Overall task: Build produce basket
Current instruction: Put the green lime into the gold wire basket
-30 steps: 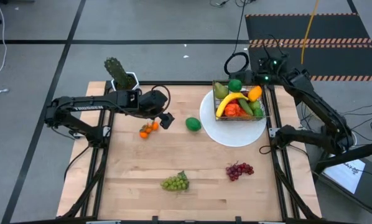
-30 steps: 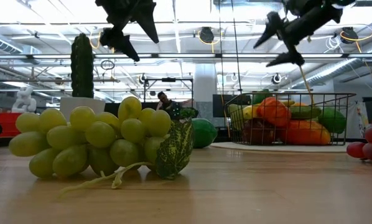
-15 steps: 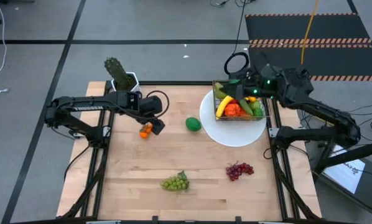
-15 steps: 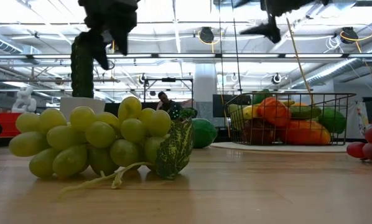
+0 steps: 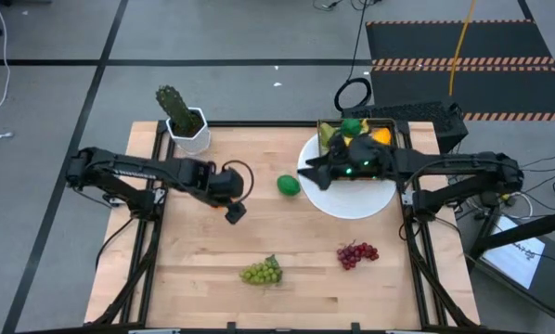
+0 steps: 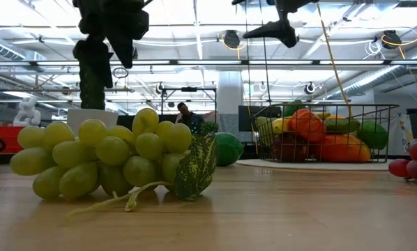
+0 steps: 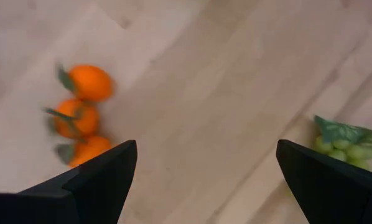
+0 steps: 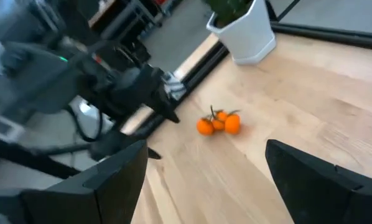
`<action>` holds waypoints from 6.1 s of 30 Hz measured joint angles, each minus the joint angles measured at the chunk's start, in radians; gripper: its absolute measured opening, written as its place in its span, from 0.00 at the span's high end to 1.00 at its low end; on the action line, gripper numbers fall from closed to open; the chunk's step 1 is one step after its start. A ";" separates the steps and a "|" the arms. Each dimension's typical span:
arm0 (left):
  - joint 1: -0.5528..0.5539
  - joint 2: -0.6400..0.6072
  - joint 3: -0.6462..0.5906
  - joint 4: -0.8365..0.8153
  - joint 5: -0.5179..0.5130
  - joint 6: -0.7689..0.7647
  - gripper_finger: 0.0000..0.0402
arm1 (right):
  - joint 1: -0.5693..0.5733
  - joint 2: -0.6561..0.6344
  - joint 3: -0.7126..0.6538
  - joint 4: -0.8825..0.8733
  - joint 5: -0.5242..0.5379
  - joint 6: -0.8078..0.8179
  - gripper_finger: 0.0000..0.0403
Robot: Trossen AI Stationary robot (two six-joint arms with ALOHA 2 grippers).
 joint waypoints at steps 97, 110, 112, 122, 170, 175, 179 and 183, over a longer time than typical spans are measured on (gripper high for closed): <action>-0.130 -0.029 -0.006 0.007 -0.244 0.068 0.05 | -0.094 0.261 0.066 0.160 -0.140 -0.038 0.23; -0.098 -0.059 -0.005 0.008 -0.221 0.132 0.05 | -0.024 0.141 0.066 0.394 -0.114 0.049 0.23; -0.092 -0.064 -0.004 0.018 -0.185 0.132 0.05 | -0.021 0.100 0.066 0.395 -0.128 0.007 0.23; -0.081 -0.081 0.144 0.047 -0.112 0.046 0.05 | -0.035 -0.125 0.066 0.377 -0.139 -0.271 0.23; -0.010 -0.081 0.392 0.504 -0.115 0.198 0.05 | -0.019 -0.259 0.066 0.314 -0.135 0.078 0.23; 0.004 -0.081 0.392 0.504 -0.115 0.248 0.05 | -0.019 -0.259 0.066 0.314 -0.132 0.254 0.23; 0.004 -0.081 0.392 0.504 -0.115 0.270 0.05 | -0.019 -0.259 0.065 0.327 -0.086 0.379 0.23; 0.004 -0.081 0.392 0.504 -0.115 0.278 0.05 | -0.019 -0.260 0.065 0.370 -0.084 0.388 0.23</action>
